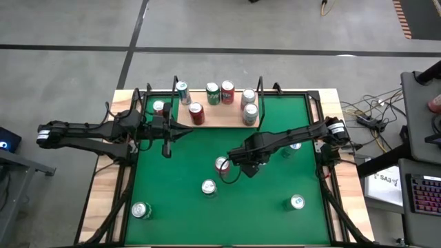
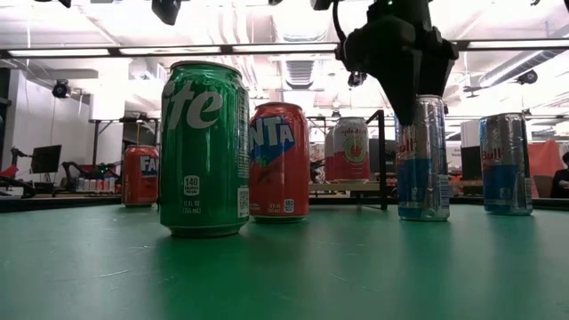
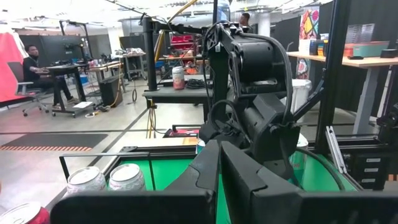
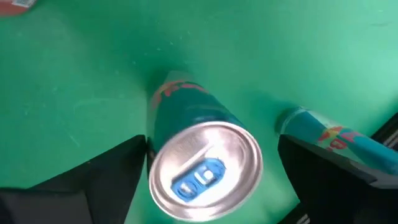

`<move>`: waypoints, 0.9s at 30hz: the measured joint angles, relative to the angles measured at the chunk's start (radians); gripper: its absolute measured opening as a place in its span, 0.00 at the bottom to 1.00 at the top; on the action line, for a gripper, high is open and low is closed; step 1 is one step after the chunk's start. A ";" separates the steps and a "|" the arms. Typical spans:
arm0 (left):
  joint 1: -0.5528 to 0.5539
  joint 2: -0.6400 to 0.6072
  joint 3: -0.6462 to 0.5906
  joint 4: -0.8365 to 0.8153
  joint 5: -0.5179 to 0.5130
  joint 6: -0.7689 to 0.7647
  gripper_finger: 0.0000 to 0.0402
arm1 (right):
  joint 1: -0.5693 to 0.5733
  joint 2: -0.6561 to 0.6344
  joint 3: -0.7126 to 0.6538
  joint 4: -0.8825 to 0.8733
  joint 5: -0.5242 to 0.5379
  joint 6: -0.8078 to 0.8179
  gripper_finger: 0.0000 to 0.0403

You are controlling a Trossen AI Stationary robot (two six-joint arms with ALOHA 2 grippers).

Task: Pick and place cans onto a shelf
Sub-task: Put the top left blue silver soda can on the shelf aligned with the other blue silver soda can

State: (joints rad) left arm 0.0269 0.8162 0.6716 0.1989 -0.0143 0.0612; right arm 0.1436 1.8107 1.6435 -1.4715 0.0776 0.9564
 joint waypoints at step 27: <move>0.000 0.000 0.001 0.001 -0.003 0.061 0.00 | -0.005 -0.028 0.230 -0.101 0.135 -0.006 0.57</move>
State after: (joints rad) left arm 0.0269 0.8162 0.6728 0.1997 -0.0170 0.1220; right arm 0.1387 1.7828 1.8737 -1.5721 0.2125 0.9506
